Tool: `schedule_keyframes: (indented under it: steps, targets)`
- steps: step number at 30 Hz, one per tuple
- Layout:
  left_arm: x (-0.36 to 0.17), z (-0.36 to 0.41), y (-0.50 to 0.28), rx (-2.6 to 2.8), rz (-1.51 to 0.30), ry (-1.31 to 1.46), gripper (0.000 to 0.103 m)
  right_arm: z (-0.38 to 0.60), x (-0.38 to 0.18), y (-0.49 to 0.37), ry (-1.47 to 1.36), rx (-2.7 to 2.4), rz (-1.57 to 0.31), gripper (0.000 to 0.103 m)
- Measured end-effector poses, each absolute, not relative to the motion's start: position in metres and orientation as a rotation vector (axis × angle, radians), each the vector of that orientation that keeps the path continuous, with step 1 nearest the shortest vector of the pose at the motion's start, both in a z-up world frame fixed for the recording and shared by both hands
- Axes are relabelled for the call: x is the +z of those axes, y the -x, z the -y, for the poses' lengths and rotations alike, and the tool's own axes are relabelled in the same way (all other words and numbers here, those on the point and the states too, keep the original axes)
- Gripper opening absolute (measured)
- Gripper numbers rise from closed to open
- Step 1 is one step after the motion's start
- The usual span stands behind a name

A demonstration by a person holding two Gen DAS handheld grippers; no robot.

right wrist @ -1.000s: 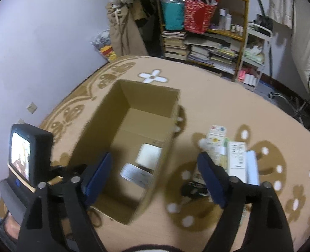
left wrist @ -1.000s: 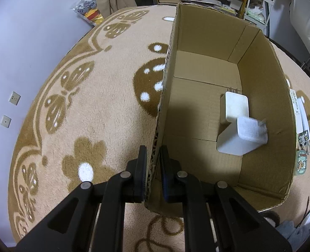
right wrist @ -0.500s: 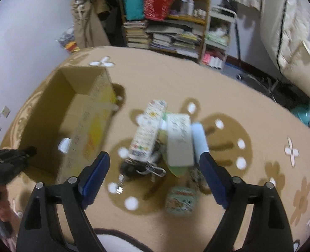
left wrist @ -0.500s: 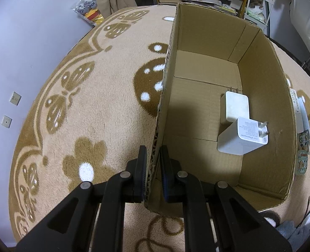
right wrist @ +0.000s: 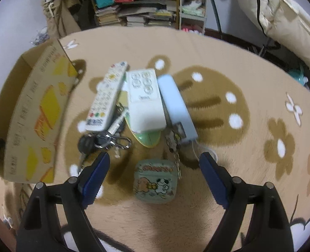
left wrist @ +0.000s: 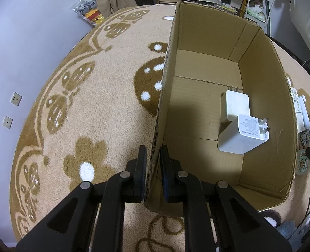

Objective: Organize rigid objects
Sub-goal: 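Return the right tool to the items and grasp the green Cheers tin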

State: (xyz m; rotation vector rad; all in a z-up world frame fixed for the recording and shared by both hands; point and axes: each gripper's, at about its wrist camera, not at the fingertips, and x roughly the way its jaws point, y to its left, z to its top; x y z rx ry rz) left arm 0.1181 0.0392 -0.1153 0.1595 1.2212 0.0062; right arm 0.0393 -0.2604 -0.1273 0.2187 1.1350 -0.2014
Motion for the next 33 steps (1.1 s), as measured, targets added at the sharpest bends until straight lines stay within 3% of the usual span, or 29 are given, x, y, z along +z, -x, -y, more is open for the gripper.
schedule_keyframes:
  steps: [12,19,27,30,33]
  targets:
    - [-0.116,-0.04,-0.118,0.009,-1.219,-0.173,0.011,0.275,-0.151,-0.036,-0.337,-0.226,-1.155,0.091]
    - [-0.116,-0.039,-0.118,0.01,-1.219,-0.175,0.012,0.266,-0.164,-0.04,-0.304,-0.205,-1.21,0.075]
    - [-0.116,-0.04,-0.118,0.011,-1.22,-0.175,0.012,0.264,-0.171,-0.04,-0.303,-0.209,-1.227,0.074]
    - [-0.116,-0.04,-0.118,0.01,-1.221,-0.179,0.012,0.263,-0.171,-0.041,-0.275,-0.227,-1.237,0.065]
    - [-0.116,-0.038,-0.117,0.012,-1.221,-0.194,0.011,0.264,-0.171,-0.041,-0.269,-0.233,-1.237,0.065]
